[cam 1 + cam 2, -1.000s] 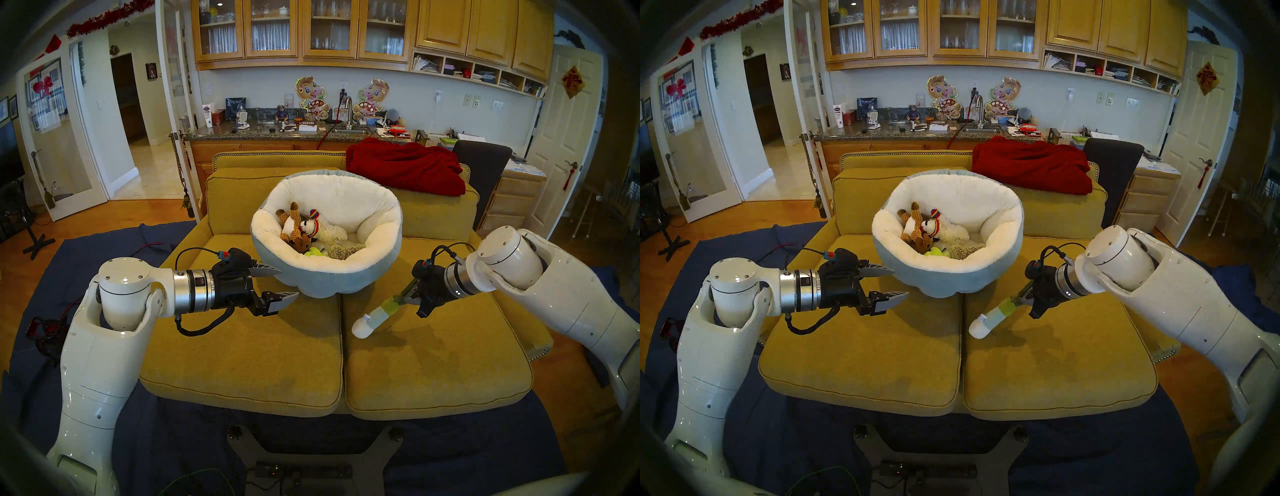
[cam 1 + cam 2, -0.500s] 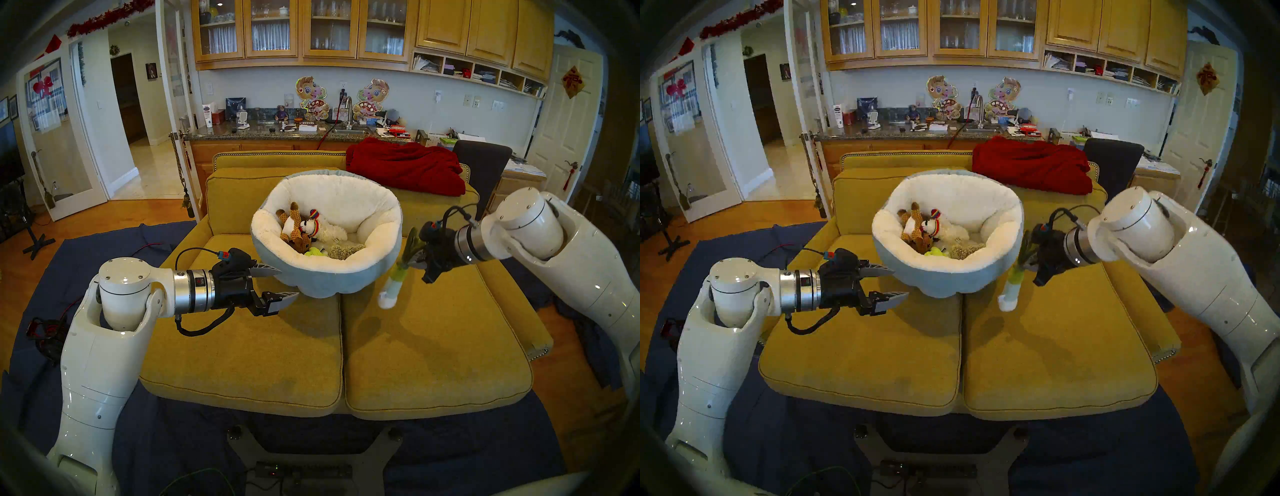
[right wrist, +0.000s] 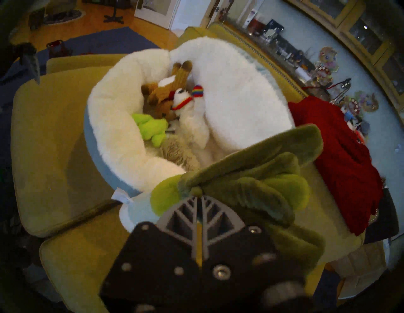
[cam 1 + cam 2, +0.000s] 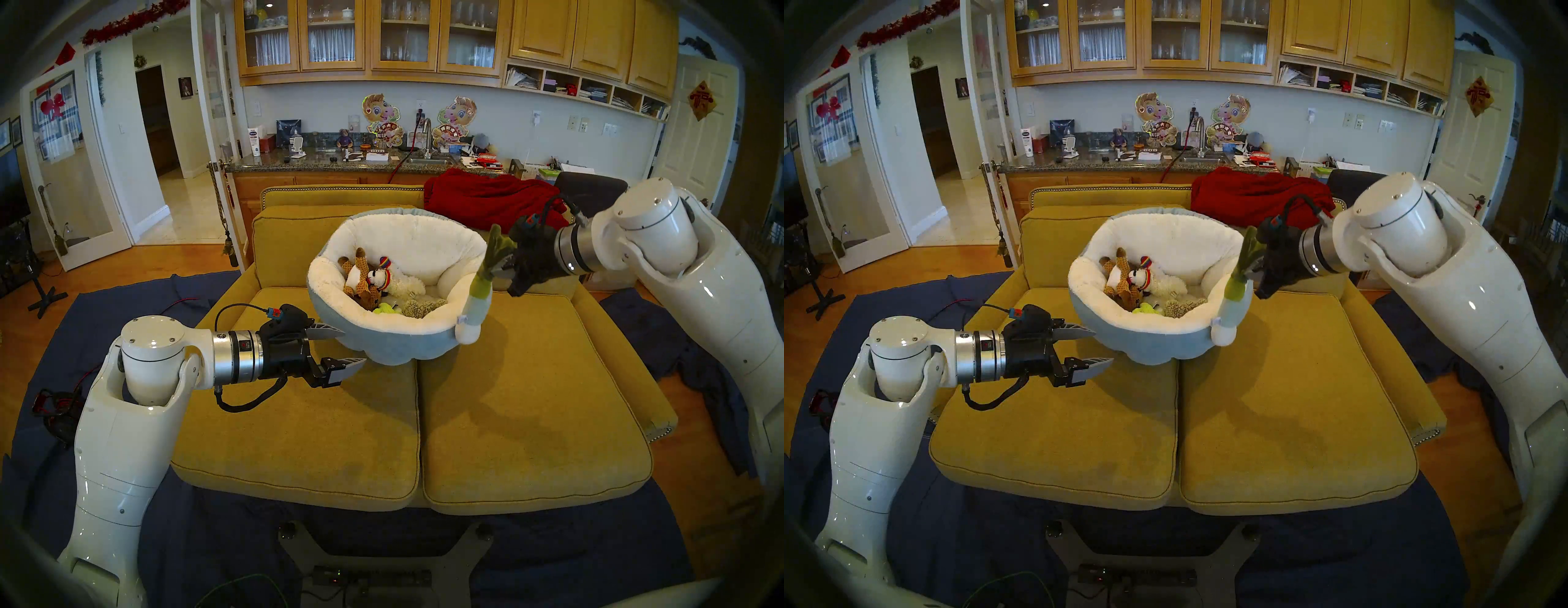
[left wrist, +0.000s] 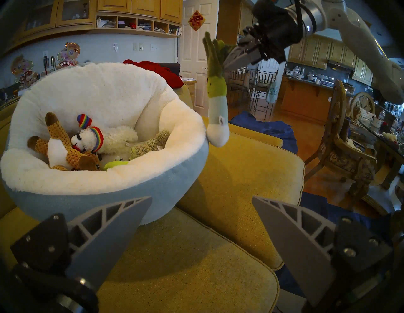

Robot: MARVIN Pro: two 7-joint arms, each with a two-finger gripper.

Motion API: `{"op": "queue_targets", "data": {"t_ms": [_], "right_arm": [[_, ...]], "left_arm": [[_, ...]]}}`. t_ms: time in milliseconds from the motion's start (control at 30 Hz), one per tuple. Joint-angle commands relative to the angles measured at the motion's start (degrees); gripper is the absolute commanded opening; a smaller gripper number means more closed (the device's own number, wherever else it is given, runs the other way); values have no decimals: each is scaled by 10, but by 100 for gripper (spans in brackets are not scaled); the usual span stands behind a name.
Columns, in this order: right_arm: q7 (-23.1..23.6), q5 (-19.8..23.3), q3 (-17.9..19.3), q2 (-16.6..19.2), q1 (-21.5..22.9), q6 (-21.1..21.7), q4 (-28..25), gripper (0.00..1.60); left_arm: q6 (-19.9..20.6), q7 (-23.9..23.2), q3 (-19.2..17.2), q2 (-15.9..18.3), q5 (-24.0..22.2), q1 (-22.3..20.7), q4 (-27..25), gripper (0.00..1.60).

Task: Put toys into dog bed

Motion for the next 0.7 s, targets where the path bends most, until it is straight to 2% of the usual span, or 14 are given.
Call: {"op": "queue_targets", "data": {"t_ms": [0,233,300,333,367,567,600,633,667], "right_arm": [[-12,-18,30,-65,63,14,11,0],[-14,-35,17,-121,99,34,38,0],[-15,-37,15,-127,99,35,40,0],[-13,-42,5,-142,112,42,51,0],[-15,-41,2,-138,105,38,46,0],[-14,-76,-57,-181,142,48,94,0],[-15,-82,-57,-187,138,48,98,0],[-12,-87,-82,-192,155,48,114,0],[-13,-94,-79,-198,148,48,116,0]], "left_arm": [[-1,0,-6,1,-2,-14,-11,160],[-1,0,-6,1,-2,-14,-11,160],[-1,0,-6,0,-2,-14,-11,160],[-1,0,-6,0,-1,-14,-11,160],[-1,-1,-6,0,-1,-14,-11,160],[0,-1,-7,0,-1,-15,-12,160],[0,-1,-7,0,-1,-15,-12,160],[0,-1,-7,0,-1,-15,-12,160],[0,-1,-7,0,-1,-15,-12,160]]}}
